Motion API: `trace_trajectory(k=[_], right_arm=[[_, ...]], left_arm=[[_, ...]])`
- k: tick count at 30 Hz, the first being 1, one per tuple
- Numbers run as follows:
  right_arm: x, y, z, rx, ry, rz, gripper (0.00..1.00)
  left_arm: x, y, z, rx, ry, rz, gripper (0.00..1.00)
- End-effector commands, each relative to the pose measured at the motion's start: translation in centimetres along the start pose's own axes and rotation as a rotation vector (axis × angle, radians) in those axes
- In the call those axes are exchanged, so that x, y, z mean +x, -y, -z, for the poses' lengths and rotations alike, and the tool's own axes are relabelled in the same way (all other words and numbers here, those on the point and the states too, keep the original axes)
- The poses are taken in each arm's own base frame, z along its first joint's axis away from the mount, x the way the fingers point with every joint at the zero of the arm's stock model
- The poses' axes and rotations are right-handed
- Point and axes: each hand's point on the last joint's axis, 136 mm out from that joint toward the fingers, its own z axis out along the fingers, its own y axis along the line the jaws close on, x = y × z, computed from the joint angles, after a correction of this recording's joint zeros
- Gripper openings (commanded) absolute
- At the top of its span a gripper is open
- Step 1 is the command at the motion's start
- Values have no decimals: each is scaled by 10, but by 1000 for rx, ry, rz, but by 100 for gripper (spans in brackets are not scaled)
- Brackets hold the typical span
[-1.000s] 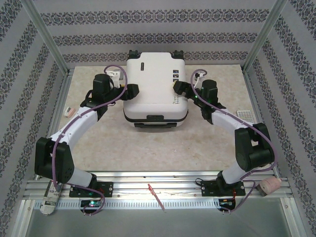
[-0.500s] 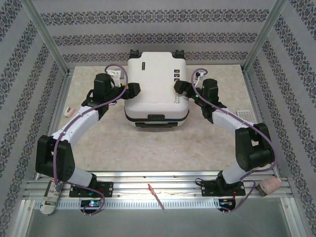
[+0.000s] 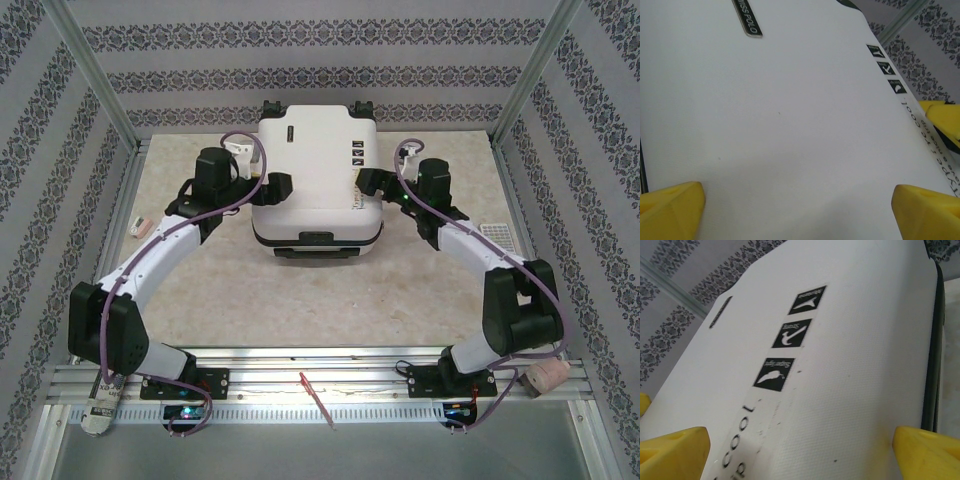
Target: Pack the luggage
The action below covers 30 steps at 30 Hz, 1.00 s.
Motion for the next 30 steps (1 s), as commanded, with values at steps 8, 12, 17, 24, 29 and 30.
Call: trace_trajectory(k=[8,12,17,24,29,30], right_arm=[[-22,-11,50,39,51,190,98],[-22,-7,70,117,64,256,98],[-30,20,100,319,108,271,98],[-31,54,141,418,169,185,98],[-28,59,150,432,180,193,98],[-29,60,151,439,183,191,98]], left_arm=[[-39,-5,53,-135,74,-100,100],[-40,-19,72,-209,89,-86,100],[-39,-49,95,-341,96,-20,100],[-37,-115,149,-784,153,36,100],[-30,-149,191,-1045,327,66,100],[-27,-154,196,-1073,364,61,100]])
